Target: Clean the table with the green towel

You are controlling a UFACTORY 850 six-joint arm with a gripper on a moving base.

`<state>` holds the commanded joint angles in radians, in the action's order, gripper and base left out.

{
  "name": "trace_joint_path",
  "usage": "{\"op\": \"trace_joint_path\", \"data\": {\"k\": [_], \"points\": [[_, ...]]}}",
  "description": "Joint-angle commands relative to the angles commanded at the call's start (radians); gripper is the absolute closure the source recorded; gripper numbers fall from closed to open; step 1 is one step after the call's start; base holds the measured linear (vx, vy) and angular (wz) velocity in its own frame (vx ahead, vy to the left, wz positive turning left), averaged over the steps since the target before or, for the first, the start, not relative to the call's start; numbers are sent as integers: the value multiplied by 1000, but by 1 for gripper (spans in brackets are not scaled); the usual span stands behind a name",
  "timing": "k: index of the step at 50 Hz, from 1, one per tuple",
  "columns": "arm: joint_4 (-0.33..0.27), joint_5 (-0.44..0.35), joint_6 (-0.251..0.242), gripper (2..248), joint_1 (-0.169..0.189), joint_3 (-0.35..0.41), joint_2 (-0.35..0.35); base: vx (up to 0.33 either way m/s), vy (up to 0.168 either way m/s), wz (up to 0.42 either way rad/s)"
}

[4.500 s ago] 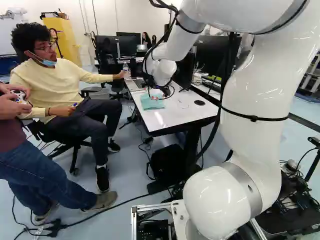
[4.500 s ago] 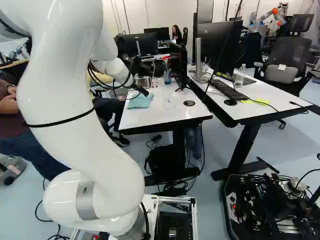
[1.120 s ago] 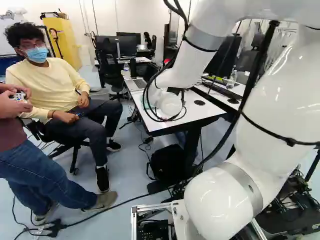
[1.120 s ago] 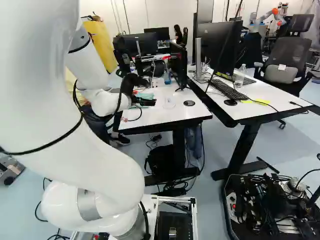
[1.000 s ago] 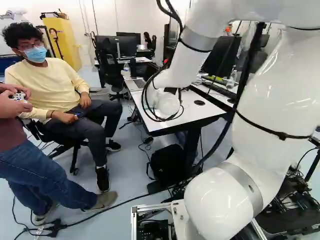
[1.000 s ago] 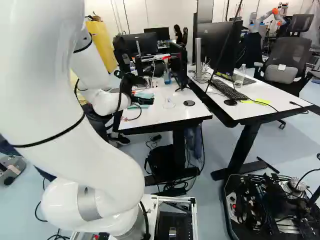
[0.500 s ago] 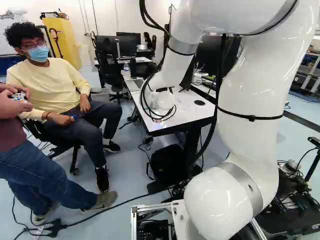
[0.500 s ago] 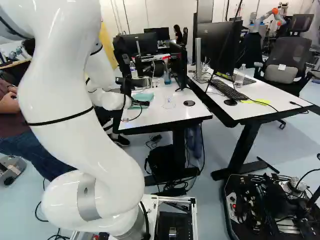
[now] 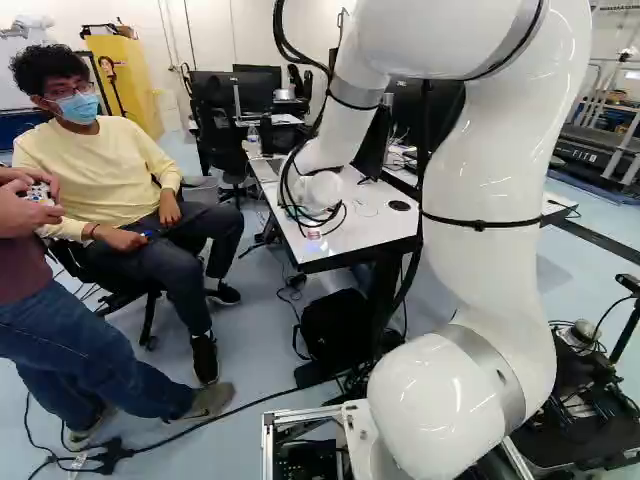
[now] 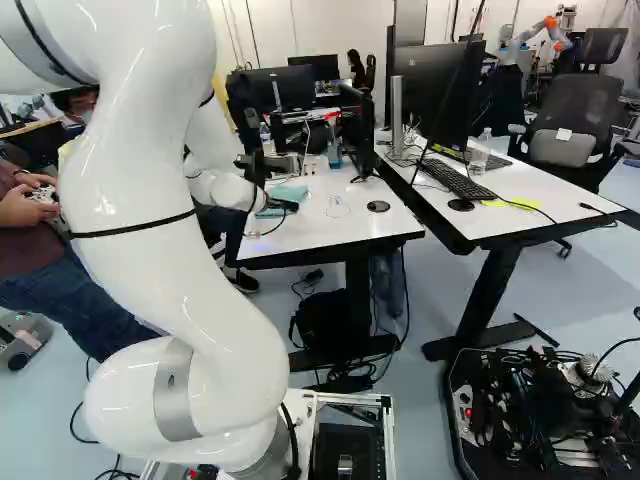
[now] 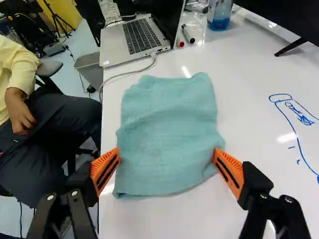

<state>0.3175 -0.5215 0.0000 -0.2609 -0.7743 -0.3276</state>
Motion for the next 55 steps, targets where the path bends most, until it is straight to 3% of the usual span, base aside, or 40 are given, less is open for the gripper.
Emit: {"op": "trace_joint_path", "data": {"k": [55], "points": [[-3,24,0,3,38,-242,-86,0,0,0]]}}
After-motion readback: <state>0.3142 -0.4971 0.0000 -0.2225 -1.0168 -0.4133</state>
